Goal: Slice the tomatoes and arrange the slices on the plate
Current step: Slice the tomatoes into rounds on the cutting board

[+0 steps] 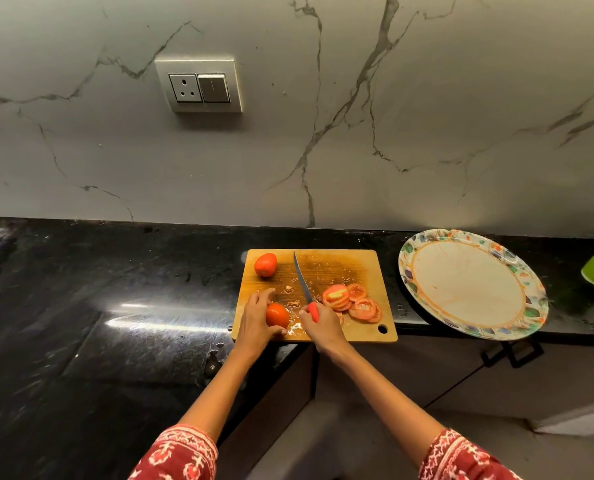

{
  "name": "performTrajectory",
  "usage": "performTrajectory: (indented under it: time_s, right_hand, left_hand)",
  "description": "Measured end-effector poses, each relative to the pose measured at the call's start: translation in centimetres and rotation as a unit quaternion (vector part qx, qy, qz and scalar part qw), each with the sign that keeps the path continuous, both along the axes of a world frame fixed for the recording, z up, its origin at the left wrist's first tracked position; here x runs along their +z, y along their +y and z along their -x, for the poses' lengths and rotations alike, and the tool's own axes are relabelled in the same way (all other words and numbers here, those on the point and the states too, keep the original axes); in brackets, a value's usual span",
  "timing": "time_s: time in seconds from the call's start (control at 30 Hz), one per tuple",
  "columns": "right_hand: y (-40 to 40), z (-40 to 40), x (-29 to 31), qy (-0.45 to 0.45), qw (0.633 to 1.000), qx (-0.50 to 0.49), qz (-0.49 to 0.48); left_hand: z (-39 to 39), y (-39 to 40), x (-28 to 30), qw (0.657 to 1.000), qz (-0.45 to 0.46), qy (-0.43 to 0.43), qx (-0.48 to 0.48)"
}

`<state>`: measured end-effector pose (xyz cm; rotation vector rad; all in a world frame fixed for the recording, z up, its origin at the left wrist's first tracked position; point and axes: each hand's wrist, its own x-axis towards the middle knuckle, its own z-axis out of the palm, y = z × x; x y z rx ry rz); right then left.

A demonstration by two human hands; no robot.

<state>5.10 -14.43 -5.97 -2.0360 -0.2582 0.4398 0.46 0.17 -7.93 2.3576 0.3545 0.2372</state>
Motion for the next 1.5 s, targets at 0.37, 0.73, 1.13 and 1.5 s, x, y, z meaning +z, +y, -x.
performTrajectory:
  time_s: [0.37, 0.73, 1.13, 1.5]
  right_hand:
    - [1.6, -0.6, -0.5, -0.007, 0.997, 0.073, 0.037]
    - [-1.8, -1.3, 0.1, 0.091, 0.986, 0.128, -0.057]
    - [-2.6, -0.4, 1.7, 0.065, 0.995, 0.059, -0.038]
    - [-1.2, 3.7, 0.1, -0.016, 0.99, 0.065, 0.122]
  left_hand:
    - [0.8, 1.4, 1.3, 0.985, 0.162, 0.041, -0.039]
    - [0.0, 0.3, 0.8, 0.976, 0.2, 0.051, -0.069]
    - [-1.1, -0.3, 1.3, 0.988, 0.15, -0.013, -0.04]
    - [-1.1, -0.3, 0.6, 0.979, 0.203, -0.023, -0.004]
